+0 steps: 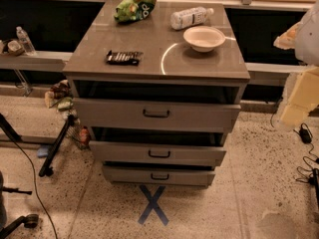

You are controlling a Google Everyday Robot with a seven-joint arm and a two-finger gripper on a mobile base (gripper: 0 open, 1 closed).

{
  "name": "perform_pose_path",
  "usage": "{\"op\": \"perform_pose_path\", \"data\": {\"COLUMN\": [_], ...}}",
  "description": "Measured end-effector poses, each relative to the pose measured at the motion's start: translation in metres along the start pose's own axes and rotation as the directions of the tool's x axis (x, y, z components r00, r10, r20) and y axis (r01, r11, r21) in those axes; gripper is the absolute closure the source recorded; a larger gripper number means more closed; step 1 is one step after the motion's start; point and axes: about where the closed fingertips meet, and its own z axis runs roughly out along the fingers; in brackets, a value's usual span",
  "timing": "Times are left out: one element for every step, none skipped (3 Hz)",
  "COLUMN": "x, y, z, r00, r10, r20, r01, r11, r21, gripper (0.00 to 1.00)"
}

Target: Move rxbar chocolate near paper bowl

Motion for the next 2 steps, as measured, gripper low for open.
{"op": "perform_pose_path", "data": {"x": [0.000,-0.009], "y": [0.000,-0.012], "z": [0.000,0.011], "r00": [1.000,0.995], "r10": [0.000,0.046], "r20": [0.000,0.092], "r01": [0.000,-0.049], "r11": [1.0000,0.9985], "r21": [0.000,0.025], "gripper": [0.00,0.00]}}
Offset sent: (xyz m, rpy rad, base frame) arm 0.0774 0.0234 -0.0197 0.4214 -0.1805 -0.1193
